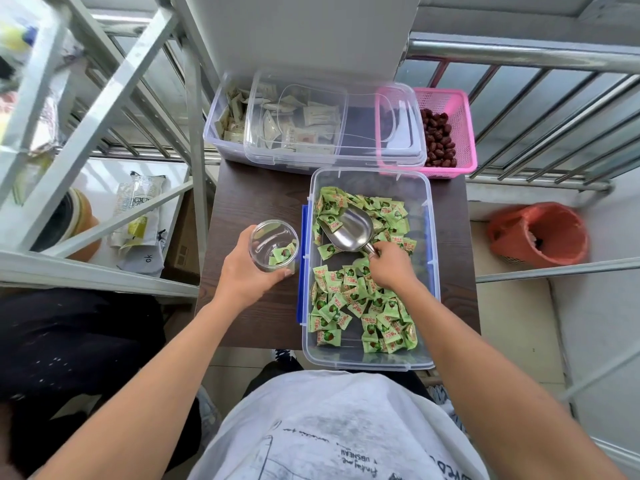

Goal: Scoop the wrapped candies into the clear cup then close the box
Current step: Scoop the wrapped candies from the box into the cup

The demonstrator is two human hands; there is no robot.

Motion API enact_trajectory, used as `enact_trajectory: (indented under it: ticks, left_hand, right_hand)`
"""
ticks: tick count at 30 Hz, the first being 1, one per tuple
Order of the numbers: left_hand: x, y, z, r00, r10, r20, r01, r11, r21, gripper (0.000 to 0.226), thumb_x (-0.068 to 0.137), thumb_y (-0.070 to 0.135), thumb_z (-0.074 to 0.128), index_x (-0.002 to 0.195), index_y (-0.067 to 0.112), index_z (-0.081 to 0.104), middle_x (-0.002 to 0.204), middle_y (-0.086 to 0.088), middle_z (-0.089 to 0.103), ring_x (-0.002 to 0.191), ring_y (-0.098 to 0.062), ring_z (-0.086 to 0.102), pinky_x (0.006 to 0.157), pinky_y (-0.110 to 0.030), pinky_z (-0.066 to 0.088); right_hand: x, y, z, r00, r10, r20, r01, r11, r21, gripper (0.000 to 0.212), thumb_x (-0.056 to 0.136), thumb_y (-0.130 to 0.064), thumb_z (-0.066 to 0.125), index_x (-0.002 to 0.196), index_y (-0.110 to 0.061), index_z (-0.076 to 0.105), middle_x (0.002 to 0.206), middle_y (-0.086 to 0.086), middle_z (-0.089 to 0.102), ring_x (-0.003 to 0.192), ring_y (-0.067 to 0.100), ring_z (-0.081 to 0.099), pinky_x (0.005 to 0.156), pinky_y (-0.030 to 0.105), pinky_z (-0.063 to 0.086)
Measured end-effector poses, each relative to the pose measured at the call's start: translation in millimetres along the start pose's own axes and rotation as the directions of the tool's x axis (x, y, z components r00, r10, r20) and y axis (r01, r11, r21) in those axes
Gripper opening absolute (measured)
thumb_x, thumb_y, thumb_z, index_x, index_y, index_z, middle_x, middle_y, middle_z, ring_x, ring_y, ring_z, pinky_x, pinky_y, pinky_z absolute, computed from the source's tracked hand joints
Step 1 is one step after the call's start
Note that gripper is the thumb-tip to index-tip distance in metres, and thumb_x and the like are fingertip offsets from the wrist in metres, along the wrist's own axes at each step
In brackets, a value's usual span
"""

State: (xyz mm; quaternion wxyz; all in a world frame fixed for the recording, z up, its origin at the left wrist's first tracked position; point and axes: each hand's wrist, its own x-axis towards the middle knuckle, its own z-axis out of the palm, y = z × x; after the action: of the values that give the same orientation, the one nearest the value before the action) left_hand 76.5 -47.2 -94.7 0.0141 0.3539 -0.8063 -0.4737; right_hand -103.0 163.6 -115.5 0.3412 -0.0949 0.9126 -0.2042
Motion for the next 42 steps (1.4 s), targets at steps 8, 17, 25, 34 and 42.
enact_trajectory:
  ticks: [8, 17, 25, 34, 42]
  left_hand:
    - [2.1, 0.1, -1.6, 1.0, -0.013, 0.008, 0.013, 1.0, 0.008, 0.098, 0.067, 0.029, 0.095, 0.147, 0.026, 0.038, 0.123, 0.014, 0.057, 0.114, -0.007, 0.053, 0.097, -0.021, 0.037]
    - [1.5, 1.0, -1.2, 1.0, -0.009, 0.0, 0.009, 1.0, 0.019, 0.097, 0.067, 0.029, 0.094, 0.147, 0.025, 0.039, 0.123, 0.014, 0.056, 0.114, -0.007, 0.052, 0.097, -0.021, 0.037]
    - [2.4, -0.4, -1.0, 1.0, -0.013, -0.004, 0.013, 1.0, 0.01, 0.095, 0.067, 0.029, 0.095, 0.145, 0.027, 0.04, 0.121, 0.015, 0.057, 0.113, -0.007, 0.053, 0.096, -0.022, 0.039]
    - [2.7, -0.3, -0.1, 1.0, -0.006, -0.012, 0.006, 1.0, 0.0, 0.094, 0.066, 0.028, 0.095, 0.144, 0.028, 0.042, 0.119, 0.017, 0.057, 0.113, -0.006, 0.053, 0.095, -0.021, 0.038]
    - [3.8, 0.8, -0.8, 0.999, -0.003, -0.043, 0.002, 1.0, -0.006, 0.092, 0.066, 0.026, 0.096, 0.142, 0.03, 0.043, 0.111, 0.03, 0.054, 0.109, 0.0, 0.053, 0.082, 0.003, 0.033]
  right_hand:
    - [0.0, 11.8, -1.6, 0.998, 0.008, -0.067, -0.009, 1.0, -0.007, 0.026, 0.096, -0.016, 0.048, 0.113, -0.021, 0.067, 0.087, 0.005, 0.068, 0.077, 0.028, 0.066, 0.069, 0.049, 0.06]
    - [-1.8, 4.4, 0.3, 0.999, -0.021, -0.038, 0.021, 1.0, -0.002, 0.019, 0.098, -0.017, 0.049, 0.108, -0.018, 0.065, 0.086, 0.007, 0.068, 0.079, 0.03, 0.066, 0.068, 0.044, 0.058]
    - [-8.3, 1.2, 1.0, 0.964, -0.125, -0.235, 0.069, 0.97, -0.235, 0.022, 0.099, -0.014, 0.048, 0.113, -0.017, 0.064, 0.106, 0.008, 0.059, 0.094, 0.033, 0.062, 0.075, 0.04, 0.05]
    - [-0.5, 11.4, -2.1, 0.999, -0.021, 0.035, 0.011, 0.969, 0.246, 0.021, 0.102, -0.015, 0.047, 0.108, -0.017, 0.068, 0.072, 0.0, 0.056, 0.058, 0.014, 0.046, 0.053, 0.03, 0.039]
    - [-24.4, 8.9, -21.0, 0.997, -0.063, 0.044, 0.049, 0.962, 0.268, 0.018, 0.102, -0.013, 0.05, 0.106, -0.014, 0.068, 0.076, 0.005, 0.055, 0.06, 0.015, 0.043, 0.054, 0.029, 0.035]
